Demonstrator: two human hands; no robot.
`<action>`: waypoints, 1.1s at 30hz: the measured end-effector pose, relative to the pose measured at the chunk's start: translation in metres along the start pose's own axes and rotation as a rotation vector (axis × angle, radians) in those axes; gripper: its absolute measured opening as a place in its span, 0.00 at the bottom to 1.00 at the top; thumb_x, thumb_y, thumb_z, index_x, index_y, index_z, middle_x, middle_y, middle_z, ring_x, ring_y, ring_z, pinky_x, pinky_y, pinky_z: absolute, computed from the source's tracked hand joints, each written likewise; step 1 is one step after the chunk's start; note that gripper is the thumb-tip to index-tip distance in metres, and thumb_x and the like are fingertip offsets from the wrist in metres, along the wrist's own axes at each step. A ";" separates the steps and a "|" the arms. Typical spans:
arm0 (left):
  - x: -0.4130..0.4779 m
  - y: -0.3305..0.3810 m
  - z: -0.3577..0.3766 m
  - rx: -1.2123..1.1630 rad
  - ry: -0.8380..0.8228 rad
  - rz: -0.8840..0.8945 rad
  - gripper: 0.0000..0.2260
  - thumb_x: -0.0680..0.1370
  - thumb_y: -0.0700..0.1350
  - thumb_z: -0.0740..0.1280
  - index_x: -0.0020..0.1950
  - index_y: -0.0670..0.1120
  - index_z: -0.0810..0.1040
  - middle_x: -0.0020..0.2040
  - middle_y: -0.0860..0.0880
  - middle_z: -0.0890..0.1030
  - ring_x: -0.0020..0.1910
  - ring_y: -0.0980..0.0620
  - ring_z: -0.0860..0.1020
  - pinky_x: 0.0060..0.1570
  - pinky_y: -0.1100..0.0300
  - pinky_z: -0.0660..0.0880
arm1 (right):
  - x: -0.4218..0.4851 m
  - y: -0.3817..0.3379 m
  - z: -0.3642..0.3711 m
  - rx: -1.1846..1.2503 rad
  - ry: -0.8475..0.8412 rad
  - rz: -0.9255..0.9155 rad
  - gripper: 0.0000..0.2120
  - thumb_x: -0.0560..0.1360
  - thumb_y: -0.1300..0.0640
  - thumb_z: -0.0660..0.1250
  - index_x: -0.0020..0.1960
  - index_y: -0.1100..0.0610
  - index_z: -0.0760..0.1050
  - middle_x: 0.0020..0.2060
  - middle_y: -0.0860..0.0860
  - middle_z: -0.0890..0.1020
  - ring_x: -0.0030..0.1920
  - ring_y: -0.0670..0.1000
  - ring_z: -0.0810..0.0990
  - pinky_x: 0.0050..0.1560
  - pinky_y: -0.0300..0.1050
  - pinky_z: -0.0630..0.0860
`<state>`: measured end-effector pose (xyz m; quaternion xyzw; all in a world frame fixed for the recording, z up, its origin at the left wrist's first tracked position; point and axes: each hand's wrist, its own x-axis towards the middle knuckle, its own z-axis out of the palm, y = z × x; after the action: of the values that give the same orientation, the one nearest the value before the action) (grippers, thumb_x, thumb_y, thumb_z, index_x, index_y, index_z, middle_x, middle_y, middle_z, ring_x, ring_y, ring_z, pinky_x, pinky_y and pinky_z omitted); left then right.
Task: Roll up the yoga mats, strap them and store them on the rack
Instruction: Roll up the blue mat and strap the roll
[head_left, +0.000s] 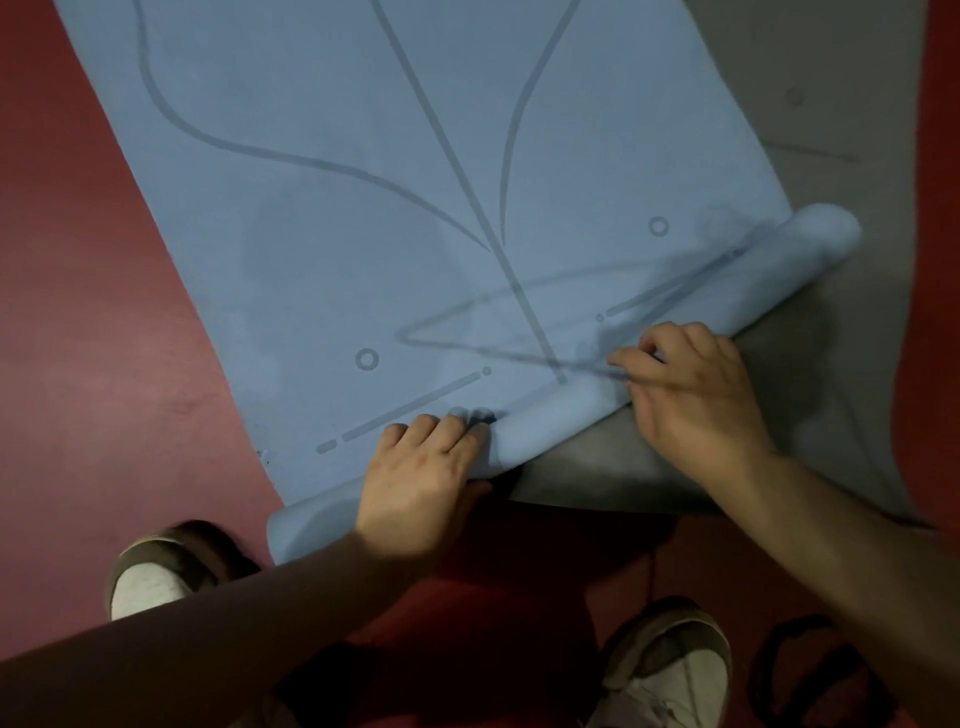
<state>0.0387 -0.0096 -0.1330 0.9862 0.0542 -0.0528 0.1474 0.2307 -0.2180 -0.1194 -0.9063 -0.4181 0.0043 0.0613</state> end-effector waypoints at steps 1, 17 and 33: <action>0.000 -0.001 -0.002 -0.016 -0.004 -0.010 0.29 0.66 0.53 0.79 0.65 0.46 0.78 0.53 0.49 0.80 0.47 0.46 0.78 0.43 0.51 0.73 | 0.003 -0.001 -0.001 -0.004 -0.006 -0.003 0.10 0.71 0.60 0.65 0.51 0.55 0.80 0.43 0.55 0.77 0.44 0.60 0.74 0.44 0.54 0.72; 0.013 -0.015 -0.008 -0.072 0.007 -0.182 0.15 0.73 0.54 0.70 0.57 0.49 0.81 0.49 0.48 0.78 0.47 0.43 0.76 0.46 0.48 0.73 | 0.014 -0.004 -0.005 0.053 -0.095 0.013 0.21 0.64 0.54 0.79 0.56 0.56 0.81 0.54 0.56 0.78 0.58 0.59 0.72 0.55 0.57 0.74; 0.004 -0.023 -0.010 0.147 0.005 -0.119 0.36 0.59 0.54 0.82 0.64 0.42 0.78 0.49 0.44 0.76 0.46 0.43 0.74 0.42 0.48 0.75 | 0.030 -0.019 0.001 0.057 -0.065 0.044 0.15 0.72 0.55 0.63 0.57 0.55 0.78 0.56 0.54 0.79 0.61 0.58 0.75 0.60 0.52 0.72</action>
<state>0.0403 0.0157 -0.1302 0.9895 0.1091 -0.0628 0.0709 0.2362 -0.1829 -0.1172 -0.9126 -0.3994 0.0469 0.0735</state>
